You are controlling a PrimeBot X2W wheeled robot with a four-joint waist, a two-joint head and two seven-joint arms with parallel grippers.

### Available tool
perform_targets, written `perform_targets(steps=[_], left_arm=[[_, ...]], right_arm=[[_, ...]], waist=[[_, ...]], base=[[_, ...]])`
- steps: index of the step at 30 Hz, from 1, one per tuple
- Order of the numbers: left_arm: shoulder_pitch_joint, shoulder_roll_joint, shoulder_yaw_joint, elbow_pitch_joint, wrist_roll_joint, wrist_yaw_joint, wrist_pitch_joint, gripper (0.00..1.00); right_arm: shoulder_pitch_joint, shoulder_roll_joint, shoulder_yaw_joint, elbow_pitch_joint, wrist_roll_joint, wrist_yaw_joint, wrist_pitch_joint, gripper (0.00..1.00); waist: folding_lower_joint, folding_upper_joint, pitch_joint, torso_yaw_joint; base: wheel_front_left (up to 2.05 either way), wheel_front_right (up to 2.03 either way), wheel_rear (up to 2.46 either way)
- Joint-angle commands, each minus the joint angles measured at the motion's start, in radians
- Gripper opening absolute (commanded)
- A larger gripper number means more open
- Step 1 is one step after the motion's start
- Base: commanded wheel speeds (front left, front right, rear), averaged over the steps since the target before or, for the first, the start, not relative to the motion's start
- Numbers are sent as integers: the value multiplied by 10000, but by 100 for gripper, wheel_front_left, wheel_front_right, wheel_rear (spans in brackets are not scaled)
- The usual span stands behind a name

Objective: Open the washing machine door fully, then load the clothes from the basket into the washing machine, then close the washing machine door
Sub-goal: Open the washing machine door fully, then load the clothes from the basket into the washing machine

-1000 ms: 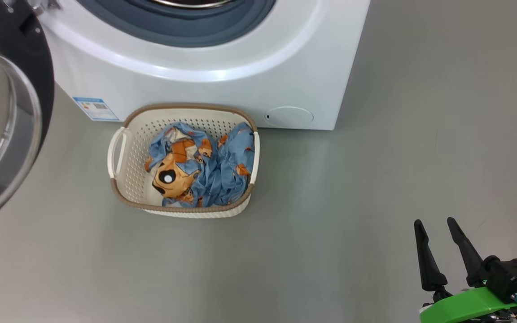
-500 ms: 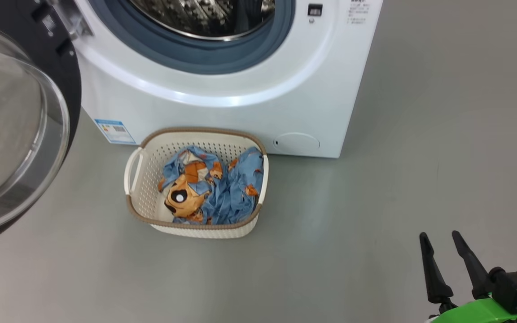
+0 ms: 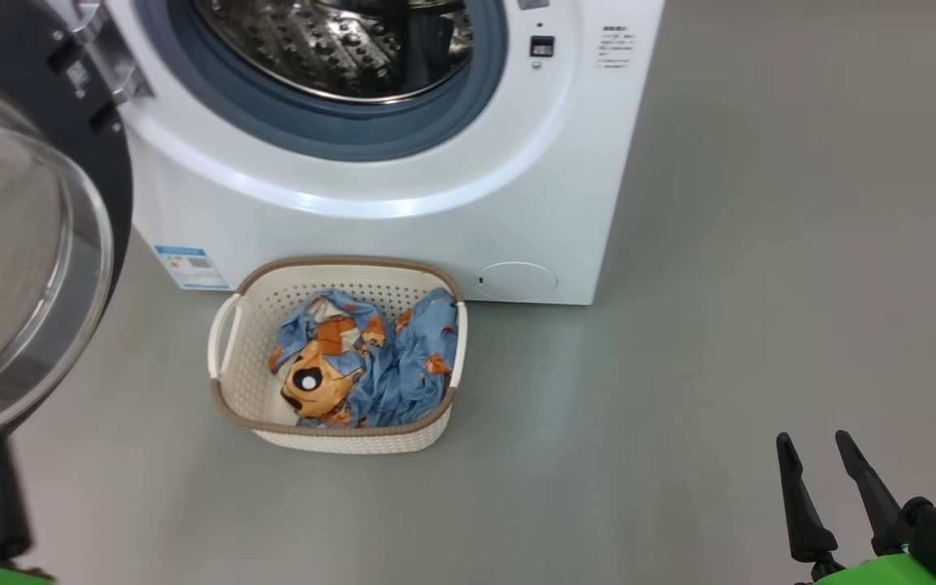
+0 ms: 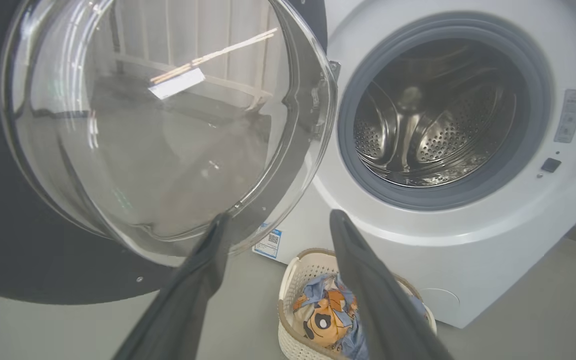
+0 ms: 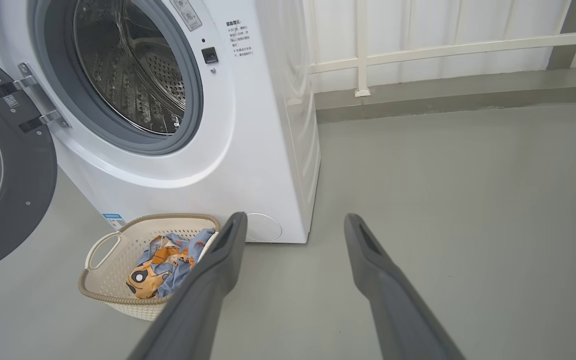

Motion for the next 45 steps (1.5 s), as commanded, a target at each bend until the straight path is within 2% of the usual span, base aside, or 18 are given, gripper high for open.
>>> perform_targets(steps=[1,8,21,31,45], left_arm=[[-126,428,248,-311,-60,17,-65,100],[72,505,-811,-524,-100,17,-65,100],[31,731,-1927,-906,-368,17,-65,100],[40,697,-1936,-841,-325,17,-65,100],[-10,725,-1875,-775,-594,17,-65,100]], right_arm=[[2,-122,175,-270,79,62,-122,100],[24,-70,184,-351,97,62,-122,100],[44,-75,213,-502,114,62,-122,100],[169,-40,218,-532,148,62,-122,100],[155,1,190,-553,156,62,-122,100]], waist=[[0,0,-38,-151],[0,0,-65,-772],[0,0,45,-1711],[0,0,5,-2019],[0,0,41,-1938]], base=[[0,0,0],[0,0,0],[0,0,0],[0,0,0],[2,-7,5]])
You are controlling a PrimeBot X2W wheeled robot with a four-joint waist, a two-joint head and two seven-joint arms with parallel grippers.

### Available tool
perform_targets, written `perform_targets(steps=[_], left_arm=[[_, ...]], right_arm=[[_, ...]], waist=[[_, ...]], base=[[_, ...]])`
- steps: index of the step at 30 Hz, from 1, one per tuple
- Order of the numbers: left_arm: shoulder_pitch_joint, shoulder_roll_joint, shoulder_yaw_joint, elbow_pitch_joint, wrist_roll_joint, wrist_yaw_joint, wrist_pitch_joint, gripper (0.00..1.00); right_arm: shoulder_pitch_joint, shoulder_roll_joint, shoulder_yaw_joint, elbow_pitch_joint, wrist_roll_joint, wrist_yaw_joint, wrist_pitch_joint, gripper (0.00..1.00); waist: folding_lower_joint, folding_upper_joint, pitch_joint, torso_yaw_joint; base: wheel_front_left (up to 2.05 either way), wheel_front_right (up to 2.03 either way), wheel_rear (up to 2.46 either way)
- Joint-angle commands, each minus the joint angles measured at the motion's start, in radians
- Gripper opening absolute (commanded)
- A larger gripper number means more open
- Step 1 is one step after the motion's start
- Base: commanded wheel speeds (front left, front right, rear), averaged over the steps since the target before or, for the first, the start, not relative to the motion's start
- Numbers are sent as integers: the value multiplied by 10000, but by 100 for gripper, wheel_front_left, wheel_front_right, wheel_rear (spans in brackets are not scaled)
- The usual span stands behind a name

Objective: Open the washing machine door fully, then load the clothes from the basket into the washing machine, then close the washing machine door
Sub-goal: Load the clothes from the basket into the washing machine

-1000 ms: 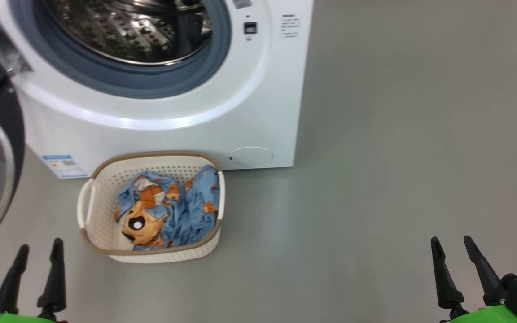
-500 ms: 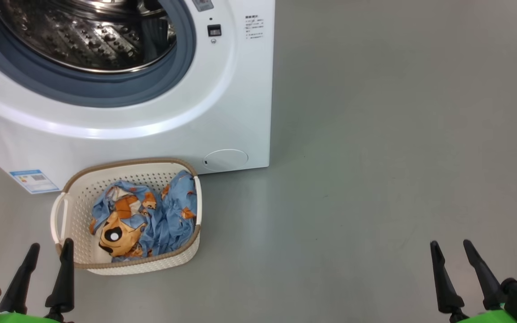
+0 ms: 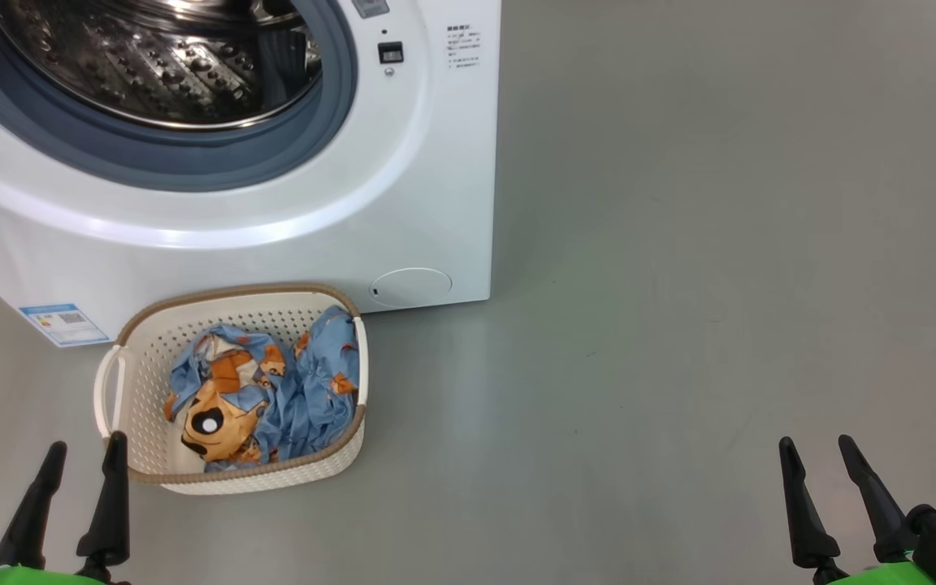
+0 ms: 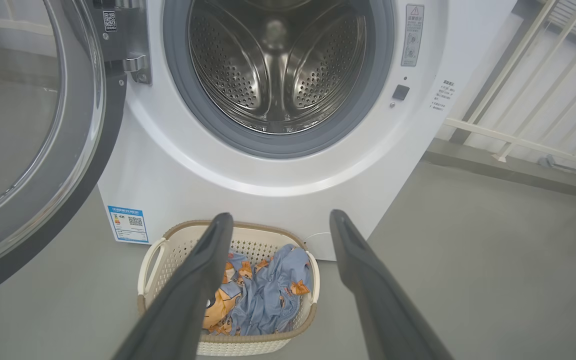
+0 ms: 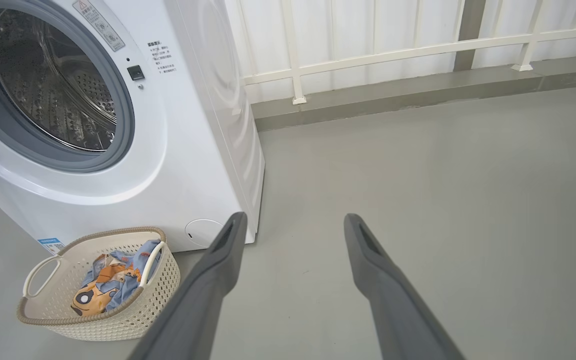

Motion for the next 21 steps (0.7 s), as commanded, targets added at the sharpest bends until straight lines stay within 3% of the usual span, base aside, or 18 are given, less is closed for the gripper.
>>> perform_targets(steps=[1,9,21], left_arm=[[-231,366,360,-208,-91,17,-65,100],[-347,491,340,-338,-148,17,-65,100],[-586,598,354,-235,-201,17,-65,100]], right_arm=[[-95,-83,250,-254,125,62,-122,100],[-235,9,364,-316,20,62,-122,100],[-380,176,421,-311,-76,62,-122,100]], waist=[[0,0,25,15],[0,0,271,55],[0,0,457,73]], base=[[20,-75,55],[75,-141,66],[165,-213,48]])
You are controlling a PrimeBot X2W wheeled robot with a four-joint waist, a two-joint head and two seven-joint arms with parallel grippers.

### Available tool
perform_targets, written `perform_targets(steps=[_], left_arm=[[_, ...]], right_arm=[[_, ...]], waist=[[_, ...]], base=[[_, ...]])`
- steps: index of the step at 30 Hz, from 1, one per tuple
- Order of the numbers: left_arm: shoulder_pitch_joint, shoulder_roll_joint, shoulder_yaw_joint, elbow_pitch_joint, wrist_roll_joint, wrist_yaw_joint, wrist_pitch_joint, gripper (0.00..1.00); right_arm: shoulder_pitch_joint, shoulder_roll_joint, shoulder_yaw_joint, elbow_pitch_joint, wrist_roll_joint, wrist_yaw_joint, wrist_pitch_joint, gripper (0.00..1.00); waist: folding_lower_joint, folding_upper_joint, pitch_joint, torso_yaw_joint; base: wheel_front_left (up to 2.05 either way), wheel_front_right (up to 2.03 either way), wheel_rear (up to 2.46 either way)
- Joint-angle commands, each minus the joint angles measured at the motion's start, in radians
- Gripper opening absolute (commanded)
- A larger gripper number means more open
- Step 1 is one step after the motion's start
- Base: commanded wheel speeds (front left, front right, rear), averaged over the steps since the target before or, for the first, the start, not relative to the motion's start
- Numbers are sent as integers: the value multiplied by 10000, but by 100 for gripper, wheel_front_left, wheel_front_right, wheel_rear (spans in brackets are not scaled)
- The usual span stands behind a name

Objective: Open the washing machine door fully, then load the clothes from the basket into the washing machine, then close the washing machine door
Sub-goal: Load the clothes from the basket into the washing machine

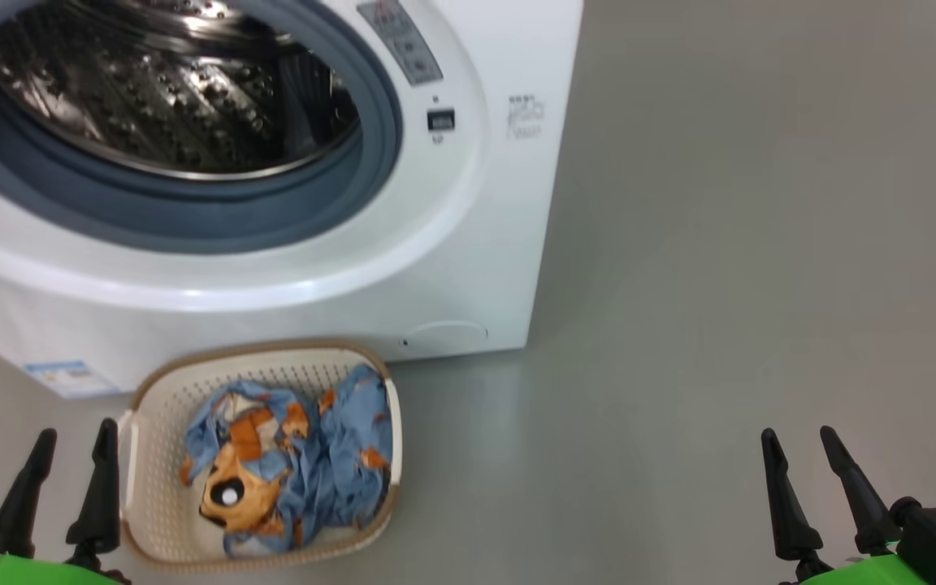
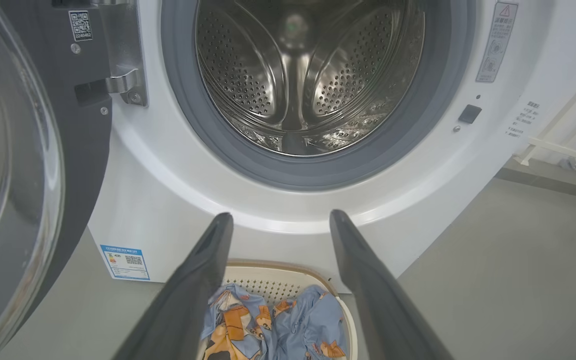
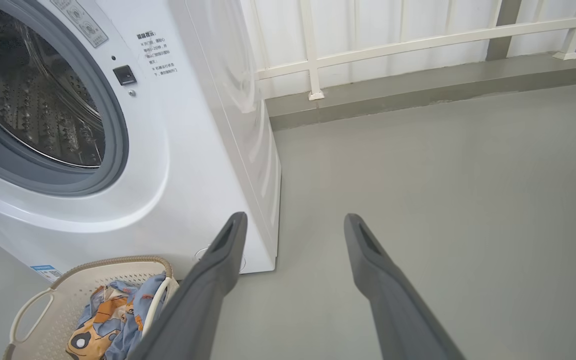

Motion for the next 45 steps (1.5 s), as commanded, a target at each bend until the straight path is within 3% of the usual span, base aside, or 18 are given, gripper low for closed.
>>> perform_targets(steps=[1,25,35,45], left_arm=[[-443,358,387,-152,15,17,-65,100],[-464,282,-160,419,33,17,-65,100],[-1435,699,-1262,2271,-93,17,-65,100],[-3033,1587,-2910,4583,-813,17,-65,100]], right_arm=[[-239,-63,249,-232,-38,62,-122,100],[-434,50,606,-233,-75,62,-122,100],[-845,62,1522,-277,98,62,-122,100],[-1212,63,2047,-624,374,62,-122,100]], waist=[[0,0,-18,1],[0,0,345,-5],[0,0,1245,-373],[0,0,2544,-907]], base=[[140,-140,0],[27,-27,0],[0,0,0],[0,0,0]])
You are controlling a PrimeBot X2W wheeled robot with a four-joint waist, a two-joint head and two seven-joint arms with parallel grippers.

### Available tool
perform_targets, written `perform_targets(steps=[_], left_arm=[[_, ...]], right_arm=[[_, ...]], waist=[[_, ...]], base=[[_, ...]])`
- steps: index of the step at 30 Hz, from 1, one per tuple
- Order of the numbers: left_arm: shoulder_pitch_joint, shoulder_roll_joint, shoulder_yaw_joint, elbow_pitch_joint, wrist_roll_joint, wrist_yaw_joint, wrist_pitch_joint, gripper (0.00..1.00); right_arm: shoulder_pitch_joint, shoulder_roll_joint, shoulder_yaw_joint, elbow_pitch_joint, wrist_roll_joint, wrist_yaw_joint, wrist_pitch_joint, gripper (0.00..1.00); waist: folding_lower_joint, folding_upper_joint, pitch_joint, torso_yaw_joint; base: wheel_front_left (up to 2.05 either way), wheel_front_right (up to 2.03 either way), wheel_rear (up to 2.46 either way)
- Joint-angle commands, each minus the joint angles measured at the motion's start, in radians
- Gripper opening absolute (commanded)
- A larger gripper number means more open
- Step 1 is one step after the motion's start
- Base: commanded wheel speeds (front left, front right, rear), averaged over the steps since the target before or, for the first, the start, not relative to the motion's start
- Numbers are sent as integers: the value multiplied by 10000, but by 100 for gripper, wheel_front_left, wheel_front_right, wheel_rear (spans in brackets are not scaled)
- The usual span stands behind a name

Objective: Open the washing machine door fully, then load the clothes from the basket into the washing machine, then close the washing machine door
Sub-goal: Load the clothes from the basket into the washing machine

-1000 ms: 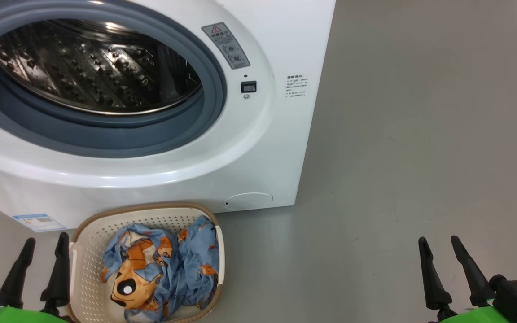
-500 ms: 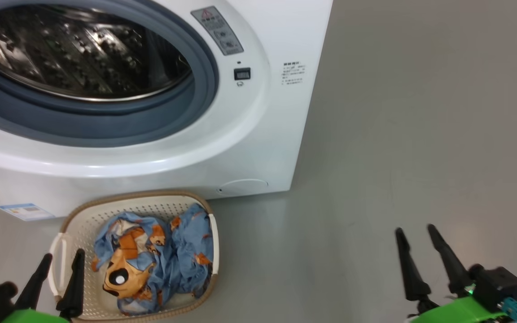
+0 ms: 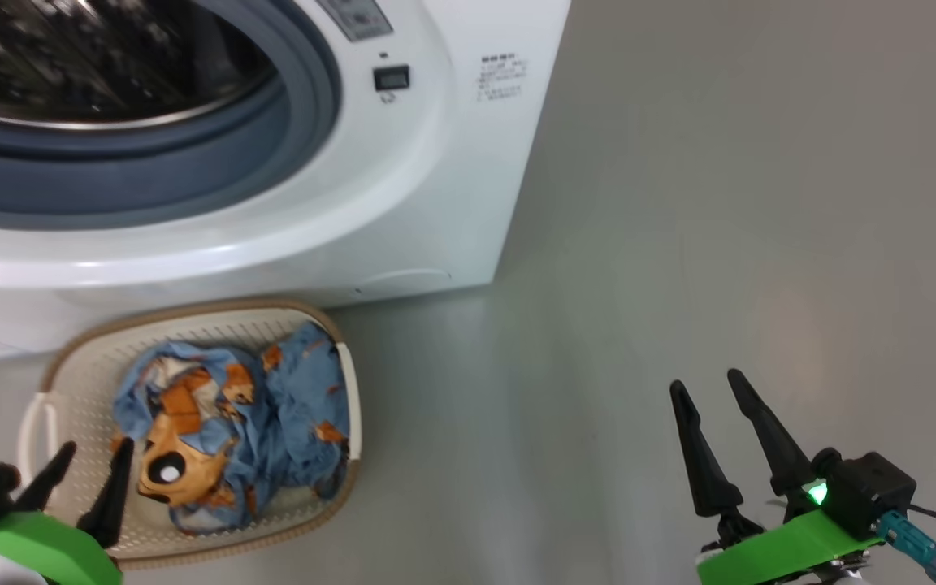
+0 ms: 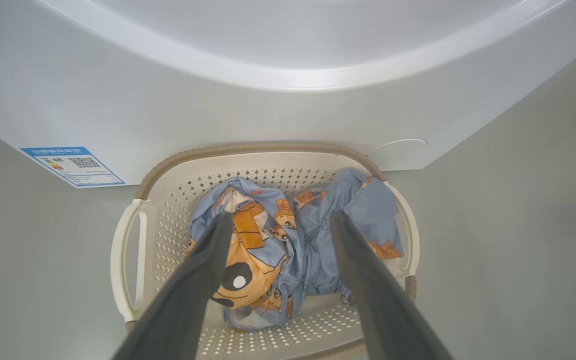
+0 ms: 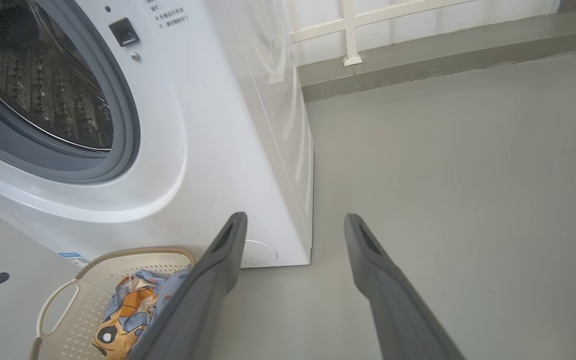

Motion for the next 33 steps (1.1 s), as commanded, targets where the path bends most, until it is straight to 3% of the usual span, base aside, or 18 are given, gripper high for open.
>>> perform_targets(steps=[1,15,33], left_arm=[[-541,644,20,274,-229,17,-65,100],[-2571,1965,-2782,2739,-1906,17,-65,100],[-4511,3313,-5910,2812,-2854,17,-65,100]], right_arm=[[-240,-33,343,-324,109,62,-120,100],[-672,-32,935,-1001,399,62,-120,100],[-1335,-32,1539,-1697,663,62,-120,100]], waist=[[0,-1,731,-392],[0,-1,2696,-1072],[0,-1,4582,-1453]], base=[[0,0,0],[0,0,0],[0,0,0]])
